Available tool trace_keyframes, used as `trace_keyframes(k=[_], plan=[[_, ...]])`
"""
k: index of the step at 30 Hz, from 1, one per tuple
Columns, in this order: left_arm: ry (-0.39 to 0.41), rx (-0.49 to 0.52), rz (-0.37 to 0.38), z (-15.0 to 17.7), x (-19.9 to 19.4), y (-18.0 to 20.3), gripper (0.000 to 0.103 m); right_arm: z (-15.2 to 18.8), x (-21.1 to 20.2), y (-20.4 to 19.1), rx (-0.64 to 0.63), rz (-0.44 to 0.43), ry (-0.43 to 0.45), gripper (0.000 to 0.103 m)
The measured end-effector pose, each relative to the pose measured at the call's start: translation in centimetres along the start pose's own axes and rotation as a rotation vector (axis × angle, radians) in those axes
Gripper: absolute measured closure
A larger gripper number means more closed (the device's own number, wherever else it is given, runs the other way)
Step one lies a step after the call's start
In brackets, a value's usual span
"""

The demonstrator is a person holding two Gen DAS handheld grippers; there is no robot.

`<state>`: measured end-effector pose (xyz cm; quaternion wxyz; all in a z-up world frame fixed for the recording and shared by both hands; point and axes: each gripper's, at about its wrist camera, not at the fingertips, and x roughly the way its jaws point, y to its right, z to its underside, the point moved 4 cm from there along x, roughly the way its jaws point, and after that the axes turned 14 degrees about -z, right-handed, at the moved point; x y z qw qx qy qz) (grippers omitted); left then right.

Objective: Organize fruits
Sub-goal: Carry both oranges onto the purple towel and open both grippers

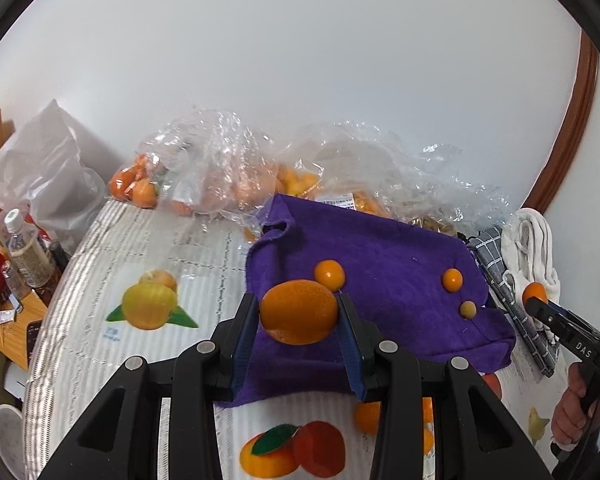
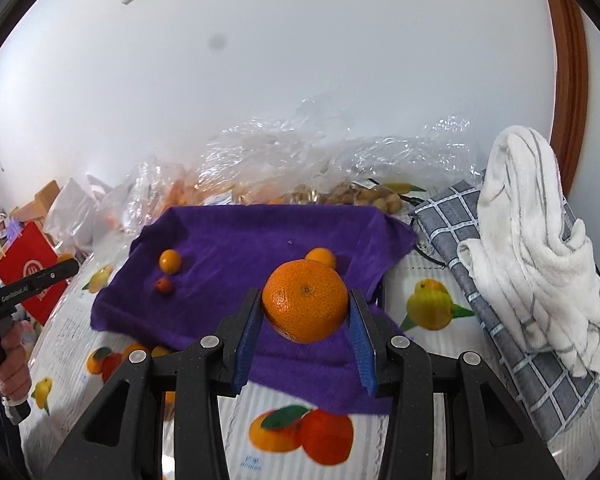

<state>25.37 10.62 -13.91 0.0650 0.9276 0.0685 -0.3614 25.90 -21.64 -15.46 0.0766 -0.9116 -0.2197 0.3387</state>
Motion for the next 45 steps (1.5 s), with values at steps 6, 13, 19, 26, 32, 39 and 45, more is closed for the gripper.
trace_keyframes(k=[6, 13, 19, 26, 32, 39, 45], plan=[[-0.081, 0.033, -0.021, 0.4, 3.2, 2.1, 0.066, 0.4, 3.1, 1.0, -0.001, 0.004, -0.064, 0.061], [-0.133, 0.068, -0.064, 1.4, 5.7, 3.1, 0.066, 2.6, 6.1, 2.1, 0.020, 0.010, -0.138, 0.061], [-0.137, 0.128, -0.106, 1.8, 6.3, 4.1, 0.066, 3.3, 7.4, 2.0, 0.010, 0.015, -0.183, 0.061], [-0.131, 0.176, -0.137, 1.9, 6.8, 4.8, 0.066, 3.5, 7.9, 2.3, 0.011, 0.026, -0.201, 0.061], [-0.126, 0.196, -0.139, 1.9, 6.9, 5.1, 0.065, 3.4, 8.2, 2.3, 0.013, 0.031, -0.216, 0.061], [-0.158, 0.212, -0.110, 2.4, 7.2, 5.6, 0.065, 3.2, 7.6, 2.0, 0.023, 0.032, -0.217, 0.058], [-0.160, 0.193, -0.083, 2.3, 5.8, 5.5, 0.046, 2.3, 5.5, 0.6, 0.011, 0.044, -0.175, 0.041]])
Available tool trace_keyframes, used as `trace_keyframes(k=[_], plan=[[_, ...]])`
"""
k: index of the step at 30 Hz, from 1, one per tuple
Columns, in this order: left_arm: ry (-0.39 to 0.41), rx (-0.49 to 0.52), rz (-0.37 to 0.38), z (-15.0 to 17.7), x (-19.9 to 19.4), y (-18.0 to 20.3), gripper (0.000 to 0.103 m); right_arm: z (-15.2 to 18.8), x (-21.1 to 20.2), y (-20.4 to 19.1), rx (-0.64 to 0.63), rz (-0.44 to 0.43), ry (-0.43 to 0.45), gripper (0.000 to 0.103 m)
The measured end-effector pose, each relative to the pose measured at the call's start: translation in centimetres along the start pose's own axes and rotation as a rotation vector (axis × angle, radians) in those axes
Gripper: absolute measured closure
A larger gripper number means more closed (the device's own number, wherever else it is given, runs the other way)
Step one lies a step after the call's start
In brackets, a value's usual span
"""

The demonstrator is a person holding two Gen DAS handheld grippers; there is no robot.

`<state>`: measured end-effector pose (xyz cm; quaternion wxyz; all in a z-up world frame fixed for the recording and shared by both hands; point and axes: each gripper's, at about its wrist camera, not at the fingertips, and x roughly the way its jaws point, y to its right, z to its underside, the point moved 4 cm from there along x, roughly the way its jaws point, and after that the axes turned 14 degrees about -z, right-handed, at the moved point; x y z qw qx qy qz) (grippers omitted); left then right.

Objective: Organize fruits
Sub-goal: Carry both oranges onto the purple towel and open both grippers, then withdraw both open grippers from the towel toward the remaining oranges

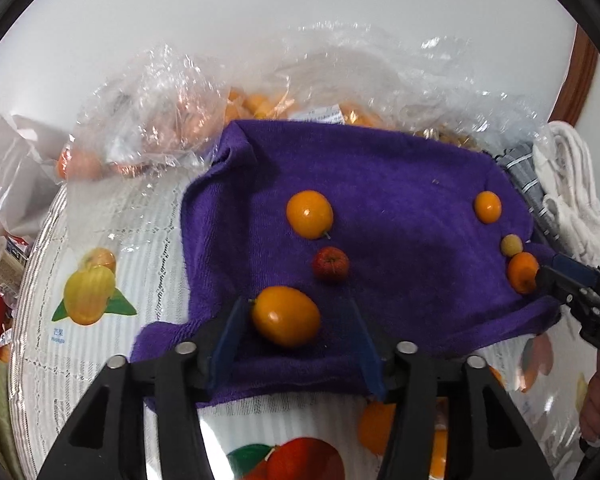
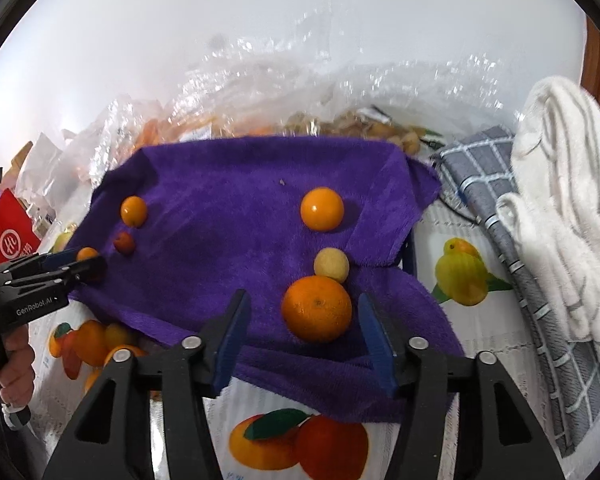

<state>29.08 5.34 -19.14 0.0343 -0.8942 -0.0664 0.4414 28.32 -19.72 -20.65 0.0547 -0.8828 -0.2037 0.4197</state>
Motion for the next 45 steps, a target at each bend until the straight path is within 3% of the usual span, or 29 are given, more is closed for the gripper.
trace_keyframes(k=[10, 19, 28, 45], plan=[[0.073, -0.048, 0.010, 2.2, -3.5, -3.3, 0.043, 1.8, -1.6, -3.2, -0.042, 0.012, 0.002, 0.036], [0.079, -0.105, 0.010, 5.2, -4.2, -6.1, 0.043, 4.1, -1.5, -5.3, -0.060, -0.002, -0.024, 0.036], [0.059, -0.120, 0.069, 7.1, -3.8, -6.7, 0.043, 5.3, -1.4, -6.0, -0.053, -0.014, -0.039, 0.036], [0.083, -0.145, 0.106, 7.9, -3.9, -7.0, 0.043, 6.7, -0.1, -6.5, -0.046, -0.038, -0.070, 0.036]])
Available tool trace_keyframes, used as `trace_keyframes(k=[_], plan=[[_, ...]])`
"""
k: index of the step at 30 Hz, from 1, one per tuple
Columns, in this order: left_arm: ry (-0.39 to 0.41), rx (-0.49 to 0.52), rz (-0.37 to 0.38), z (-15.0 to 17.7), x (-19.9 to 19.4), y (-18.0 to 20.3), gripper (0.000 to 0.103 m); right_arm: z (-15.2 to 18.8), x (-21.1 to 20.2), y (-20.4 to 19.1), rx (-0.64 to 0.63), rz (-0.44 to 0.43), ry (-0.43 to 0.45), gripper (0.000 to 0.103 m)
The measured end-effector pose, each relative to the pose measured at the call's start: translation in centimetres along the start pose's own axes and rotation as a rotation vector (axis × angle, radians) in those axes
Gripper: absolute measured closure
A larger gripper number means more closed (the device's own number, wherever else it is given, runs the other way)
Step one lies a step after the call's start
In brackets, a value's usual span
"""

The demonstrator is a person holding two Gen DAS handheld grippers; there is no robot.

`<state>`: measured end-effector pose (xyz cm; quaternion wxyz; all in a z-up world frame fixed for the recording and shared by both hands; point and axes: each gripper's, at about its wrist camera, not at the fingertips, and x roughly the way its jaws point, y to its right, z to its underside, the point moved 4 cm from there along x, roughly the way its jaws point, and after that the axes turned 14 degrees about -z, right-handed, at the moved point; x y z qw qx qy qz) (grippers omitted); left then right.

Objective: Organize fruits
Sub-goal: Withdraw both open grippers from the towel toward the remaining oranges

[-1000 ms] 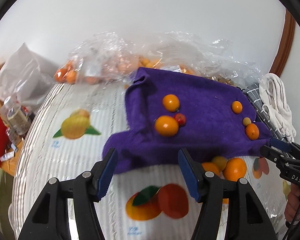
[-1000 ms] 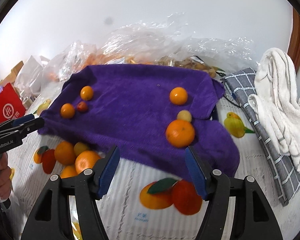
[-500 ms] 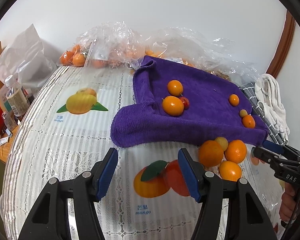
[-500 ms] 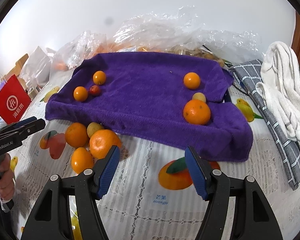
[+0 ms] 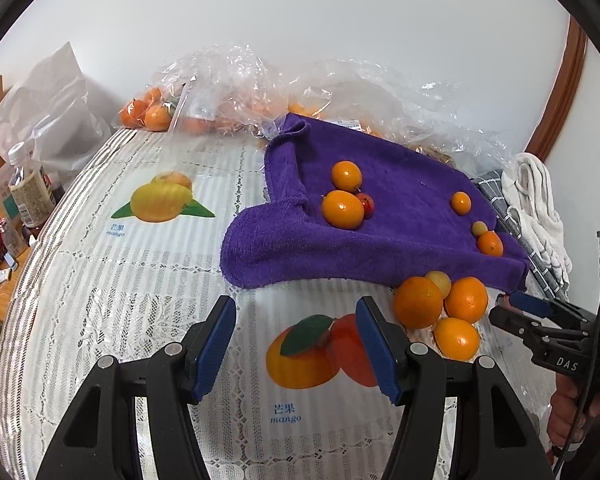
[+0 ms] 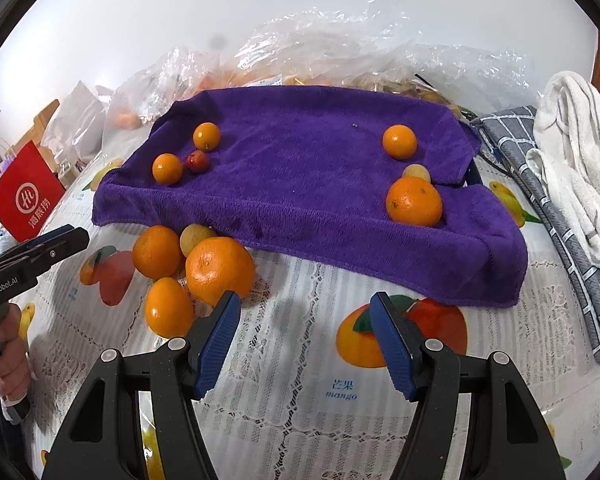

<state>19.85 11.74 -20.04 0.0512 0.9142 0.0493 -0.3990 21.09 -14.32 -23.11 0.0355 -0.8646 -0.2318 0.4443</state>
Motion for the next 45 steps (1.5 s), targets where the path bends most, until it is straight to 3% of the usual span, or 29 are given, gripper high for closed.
trace_keyframes(k=[29, 39, 45], plan=[[-0.035, -0.027, 0.005, 0.4, 0.6, -0.3, 0.043, 0.9, 1.1, 0.5, 0.008, -0.022, -0.031, 0.036], [-0.026, -0.019, 0.015, 0.4, 0.3, -0.1, 0.043, 0.8, 1.0, 0.6, 0.018, -0.024, -0.019, 0.036], [-0.067, -0.011, -0.002, 1.1, 0.6, -0.2, 0.043, 0.3, -0.1, 0.4, 0.012, -0.024, 0.014, 0.036]])
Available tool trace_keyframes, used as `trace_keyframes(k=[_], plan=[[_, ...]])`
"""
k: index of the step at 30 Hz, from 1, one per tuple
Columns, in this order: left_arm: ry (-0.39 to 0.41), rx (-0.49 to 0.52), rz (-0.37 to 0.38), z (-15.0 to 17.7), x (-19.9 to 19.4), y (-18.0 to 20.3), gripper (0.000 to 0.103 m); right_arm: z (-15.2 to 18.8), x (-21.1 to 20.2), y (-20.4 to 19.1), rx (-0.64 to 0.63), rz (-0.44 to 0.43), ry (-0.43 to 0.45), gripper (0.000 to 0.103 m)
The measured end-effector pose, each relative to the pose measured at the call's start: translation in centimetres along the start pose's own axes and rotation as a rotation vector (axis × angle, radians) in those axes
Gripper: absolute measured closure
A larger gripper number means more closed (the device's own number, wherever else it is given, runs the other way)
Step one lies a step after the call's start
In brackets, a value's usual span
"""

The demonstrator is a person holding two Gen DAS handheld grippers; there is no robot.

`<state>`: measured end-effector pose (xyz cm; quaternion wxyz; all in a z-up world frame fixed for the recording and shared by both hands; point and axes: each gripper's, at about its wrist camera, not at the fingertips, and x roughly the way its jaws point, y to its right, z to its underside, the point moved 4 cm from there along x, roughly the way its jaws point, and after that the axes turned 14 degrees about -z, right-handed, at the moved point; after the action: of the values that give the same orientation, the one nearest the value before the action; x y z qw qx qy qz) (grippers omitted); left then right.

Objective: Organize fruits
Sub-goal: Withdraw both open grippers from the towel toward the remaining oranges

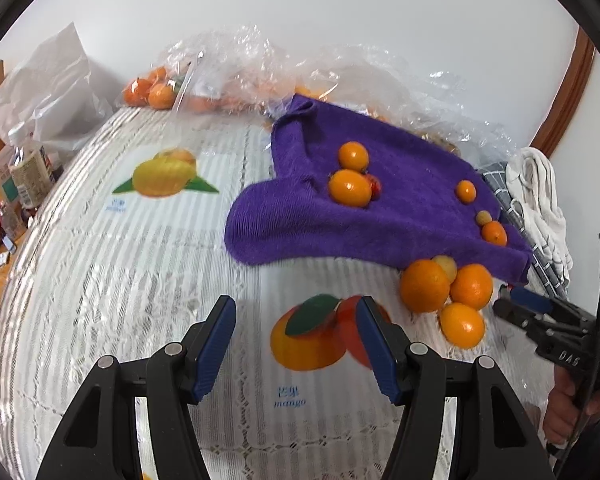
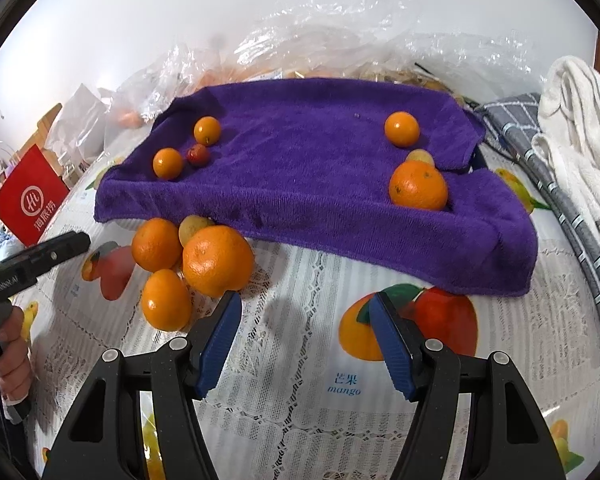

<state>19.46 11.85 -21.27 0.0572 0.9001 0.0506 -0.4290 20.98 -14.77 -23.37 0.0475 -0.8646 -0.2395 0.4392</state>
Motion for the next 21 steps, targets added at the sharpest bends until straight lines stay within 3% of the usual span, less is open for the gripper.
trace_keyframes(k=[12, 21], plan=[[0.007, 0.030, -0.055, 0.98, -0.01, 0.15, 0.043, 0.29, -0.54, 0.54, 0.018, -0.018, 0.017, 0.036], [-0.036, -0.018, -0.015, 0.65, 0.17, -0.25, 0.039, 0.38, -0.81, 0.89, 0.023, -0.014, 0.024, 0.036]])
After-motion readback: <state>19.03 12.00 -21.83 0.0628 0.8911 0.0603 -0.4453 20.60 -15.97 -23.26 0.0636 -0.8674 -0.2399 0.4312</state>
